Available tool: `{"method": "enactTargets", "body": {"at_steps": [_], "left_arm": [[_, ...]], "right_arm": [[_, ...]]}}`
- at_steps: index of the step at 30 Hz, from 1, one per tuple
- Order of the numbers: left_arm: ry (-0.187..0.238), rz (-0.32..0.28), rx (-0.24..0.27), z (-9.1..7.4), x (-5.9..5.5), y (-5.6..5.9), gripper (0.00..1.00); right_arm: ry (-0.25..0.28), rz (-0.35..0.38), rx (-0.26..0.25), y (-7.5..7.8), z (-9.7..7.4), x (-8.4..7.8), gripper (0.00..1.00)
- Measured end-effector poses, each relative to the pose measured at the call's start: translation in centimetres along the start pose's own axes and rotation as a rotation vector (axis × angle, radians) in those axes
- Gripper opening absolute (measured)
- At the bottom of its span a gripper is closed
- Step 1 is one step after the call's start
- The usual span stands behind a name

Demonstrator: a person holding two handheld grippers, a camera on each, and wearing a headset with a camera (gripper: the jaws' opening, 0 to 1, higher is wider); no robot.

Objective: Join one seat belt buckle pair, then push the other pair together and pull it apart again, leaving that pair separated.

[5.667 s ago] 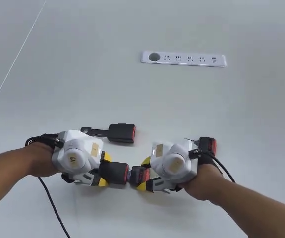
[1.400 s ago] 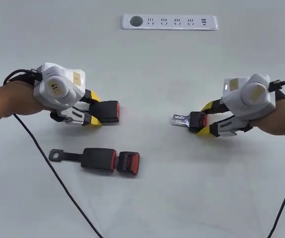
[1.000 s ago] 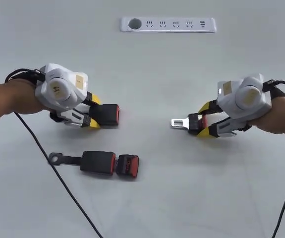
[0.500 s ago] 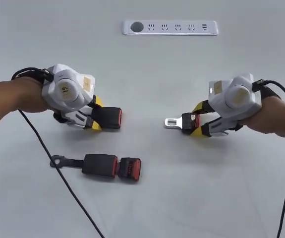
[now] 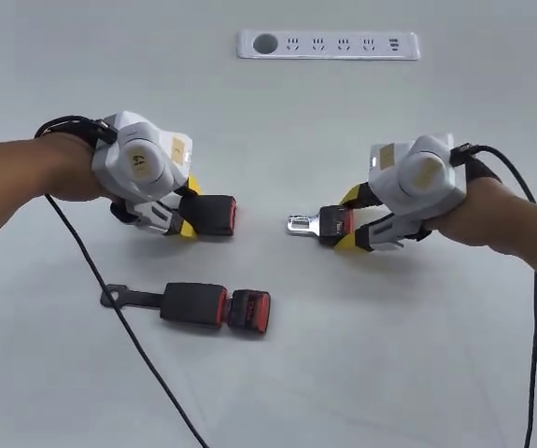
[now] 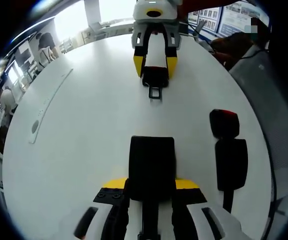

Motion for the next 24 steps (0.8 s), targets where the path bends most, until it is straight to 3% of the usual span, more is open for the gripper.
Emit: {"method": "enactTargets", "body": {"at_steps": [11, 24], "left_arm": [[0.003, -0.004, 0.002, 0.0, 0.0, 0.1, 0.33], [-0.009, -0.004, 0.000, 0.1, 0.0, 0.2, 0.33]], "right_arm": [[0.054, -0.004, 0.016, -0.7, 1.8, 2.2, 0.34], [0.119, 0.049, 0.041, -1.4, 3.6, 4.4, 0.34]]}}
Point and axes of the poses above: the centre of the closed fingertips' face, and the gripper's own axes: z roughly forward along the fingers, y roughly to its right, x roughly out of its top, the point moved 6 cm from there along -z, roughly backward along the fingers, and after that the axes turned 14 degrees about z, right-handed, at the moved point
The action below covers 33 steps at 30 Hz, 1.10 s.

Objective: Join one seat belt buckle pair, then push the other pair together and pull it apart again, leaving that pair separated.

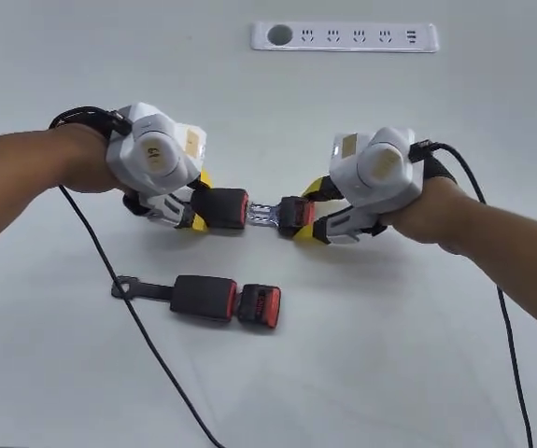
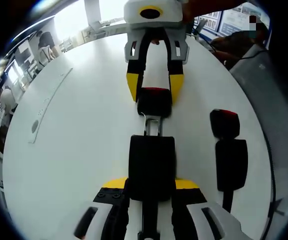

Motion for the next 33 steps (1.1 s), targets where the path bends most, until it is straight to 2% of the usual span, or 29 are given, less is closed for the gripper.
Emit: {"method": "enactTargets", "body": {"at_steps": [10, 11, 18, 23, 28, 33], "left_arm": [[-0.016, 0.014, -0.006, 0.1, 0.2, 0.0, 0.33], [-0.017, 0.015, -0.006, 0.1, 0.2, 0.0, 0.33], [-0.045, 0.034, -0.019, 0.1, 0.4, 0.0, 0.33], [-0.039, 0.031, -0.021, 0.0, 0.3, 0.0, 0.32], [-0.040, 0.027, -0.023, 0.0, 0.3, 0.1, 0.32], [-0.029, 0.017, -0.018, 0.0, 0.2, 0.1, 0.32]], "right_arm": [[0.027, -0.029, 0.008, -0.4, 1.0, 1.0, 0.34], [0.014, -0.039, 0.006, -0.4, 0.9, 0.9, 0.33], [0.028, -0.037, 0.013, -0.3, 1.0, 0.9, 0.32], [0.031, -0.031, 0.007, -0.4, 1.1, 1.0, 0.32], [0.057, -0.003, 0.008, -1.0, 2.3, 2.0, 0.31], [0.061, 0.025, 0.007, -1.0, 2.3, 2.0, 0.31]]}}
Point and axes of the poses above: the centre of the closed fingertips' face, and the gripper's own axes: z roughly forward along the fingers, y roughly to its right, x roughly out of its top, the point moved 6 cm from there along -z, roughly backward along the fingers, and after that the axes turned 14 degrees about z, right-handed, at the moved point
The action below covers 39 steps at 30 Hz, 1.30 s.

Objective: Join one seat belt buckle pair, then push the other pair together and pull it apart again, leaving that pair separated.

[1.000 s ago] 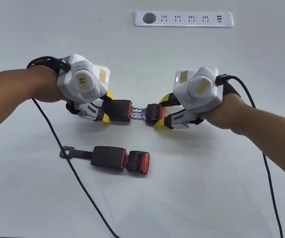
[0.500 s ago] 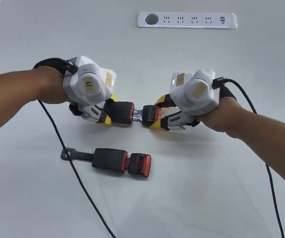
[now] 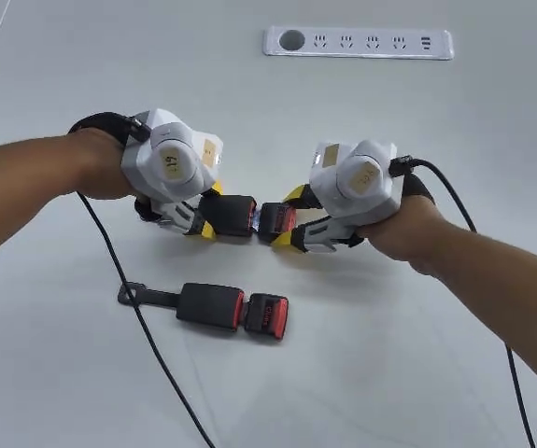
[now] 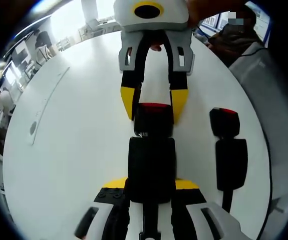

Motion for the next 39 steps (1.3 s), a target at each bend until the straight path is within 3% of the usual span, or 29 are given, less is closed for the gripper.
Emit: {"method": "enactTargets", "body": {"at_steps": [7, 18, 29, 39], "left_arm": [[0.006, -0.004, 0.005, -0.06, -0.08, 0.01, 0.32], [-0.043, 0.052, -0.024, 0.00, 0.31, -0.16, 0.33], [-0.020, 0.029, -0.010, -0.05, 0.21, -0.05, 0.33], [-0.029, 0.029, -0.013, 0.01, 0.25, -0.09, 0.33]], "right_arm": [[-0.013, 0.007, -0.013, -0.13, 0.12, 0.22, 0.31], [-0.069, -0.032, -0.025, 0.34, 0.40, 0.40, 0.31], [-0.062, -0.029, -0.017, 0.44, 0.39, 0.25, 0.32], [-0.068, -0.039, -0.010, 0.45, 0.28, 0.19, 0.32]]}}
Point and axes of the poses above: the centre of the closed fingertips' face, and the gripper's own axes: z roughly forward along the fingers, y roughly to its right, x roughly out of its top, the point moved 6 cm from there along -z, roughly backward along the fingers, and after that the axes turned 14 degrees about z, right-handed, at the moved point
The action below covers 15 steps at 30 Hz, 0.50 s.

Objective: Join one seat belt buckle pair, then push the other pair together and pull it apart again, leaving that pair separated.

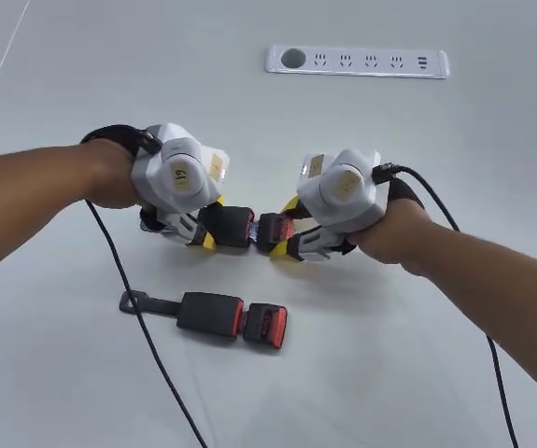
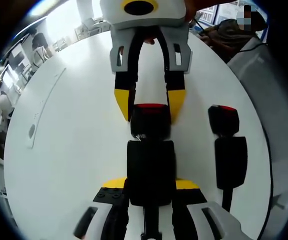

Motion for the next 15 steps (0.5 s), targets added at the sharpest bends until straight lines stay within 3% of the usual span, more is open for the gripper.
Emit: {"method": "enactTargets", "body": {"at_steps": [8, 10, 15], "left_arm": [[0.016, -0.013, 0.006, 0.0, -0.2, 0.1, 0.33], [0.016, -0.014, 0.006, 0.0, -0.1, 0.0, 0.33], [0.010, -0.014, 0.006, 0.0, -0.1, 0.0, 0.33]], "right_arm": [[-0.025, -0.003, -0.012, 0.3, -0.9, -0.9, 0.32], [-0.004, 0.002, -0.010, 0.3, -1.1, -1.2, 0.32], [-0.012, -0.004, -0.021, 0.2, -1.2, -1.2, 0.33]]}}
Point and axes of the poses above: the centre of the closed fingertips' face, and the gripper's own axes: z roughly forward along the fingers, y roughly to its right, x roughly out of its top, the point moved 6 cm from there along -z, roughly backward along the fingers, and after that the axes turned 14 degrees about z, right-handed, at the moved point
